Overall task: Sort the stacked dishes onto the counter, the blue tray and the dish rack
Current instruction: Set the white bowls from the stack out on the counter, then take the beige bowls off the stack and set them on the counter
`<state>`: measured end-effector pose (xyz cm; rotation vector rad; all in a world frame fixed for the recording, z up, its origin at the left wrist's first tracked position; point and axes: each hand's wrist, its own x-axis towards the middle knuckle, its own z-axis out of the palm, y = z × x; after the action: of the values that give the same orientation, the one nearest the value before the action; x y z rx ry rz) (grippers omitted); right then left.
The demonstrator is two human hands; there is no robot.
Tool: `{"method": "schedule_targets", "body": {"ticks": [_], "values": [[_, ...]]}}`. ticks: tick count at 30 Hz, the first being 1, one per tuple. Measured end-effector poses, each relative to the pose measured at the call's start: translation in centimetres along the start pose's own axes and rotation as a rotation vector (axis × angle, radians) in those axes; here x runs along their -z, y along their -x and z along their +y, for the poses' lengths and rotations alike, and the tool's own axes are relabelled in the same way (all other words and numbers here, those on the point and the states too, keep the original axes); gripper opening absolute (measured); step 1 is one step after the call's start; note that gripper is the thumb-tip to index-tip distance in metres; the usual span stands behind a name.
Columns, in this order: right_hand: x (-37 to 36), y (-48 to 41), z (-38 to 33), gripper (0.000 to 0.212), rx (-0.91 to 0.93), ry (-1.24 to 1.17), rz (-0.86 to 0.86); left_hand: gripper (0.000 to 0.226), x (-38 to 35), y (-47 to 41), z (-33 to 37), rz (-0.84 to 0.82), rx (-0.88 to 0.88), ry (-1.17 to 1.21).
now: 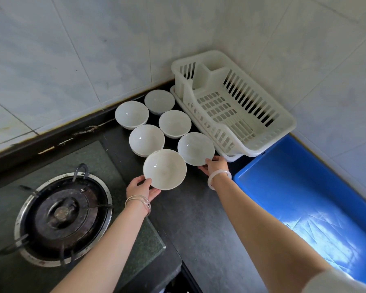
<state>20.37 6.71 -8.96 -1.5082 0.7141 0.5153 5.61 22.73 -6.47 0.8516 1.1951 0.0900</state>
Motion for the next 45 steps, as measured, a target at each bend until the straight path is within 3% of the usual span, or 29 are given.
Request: {"method": "schedule_targets", "body": {"ticks": [7,12,16,23,26,30,34,38,45], "values": [[0.7,1.1,0.4,0.038,-0.008,-0.035,-0.117,0.032,0.0,0.0,-1.0,-0.005,-0.084,-0.006],[2.3,3.1,1.4,0.046,-0.006,-0.007,-0.212,0.043,0.0,1.5,-2.9,-0.037,-0.228,-0.232],[5.5,5.9,2.3,0.034,0.131,0.134,-0.176,0.047,-0.7,4.0,-5.3,-0.139,-0.054,-0.286],[17.1,12.9,4.4,0.020,0.331,0.255,0.059,0.010,-5.4,11.5,-10.6,-0.493,-0.040,-0.699],[23.6,15.9,5.9,0.015,0.395,0.288,0.257,0.010,-8.0,15.4,-13.5,-0.693,-0.010,-0.897],[30.6,19.7,9.2,0.018,0.366,0.220,0.500,0.019,-10.2,20.3,-18.1,-0.943,-0.111,-1.108],[36.0,22.6,13.5,0.013,0.276,0.439,0.768,0.024,-11.4,23.9,-22.3,-1.107,-0.267,-1.259],[39.1,24.3,17.2,0.016,0.179,0.571,0.853,0.031,-12.0,25.6,-25.3,-1.144,-0.536,-1.482],[39.8,24.6,19.1,0.010,0.098,0.541,0.847,0.033,-12.0,25.8,-27.3,-1.102,-0.765,-1.595]]}}
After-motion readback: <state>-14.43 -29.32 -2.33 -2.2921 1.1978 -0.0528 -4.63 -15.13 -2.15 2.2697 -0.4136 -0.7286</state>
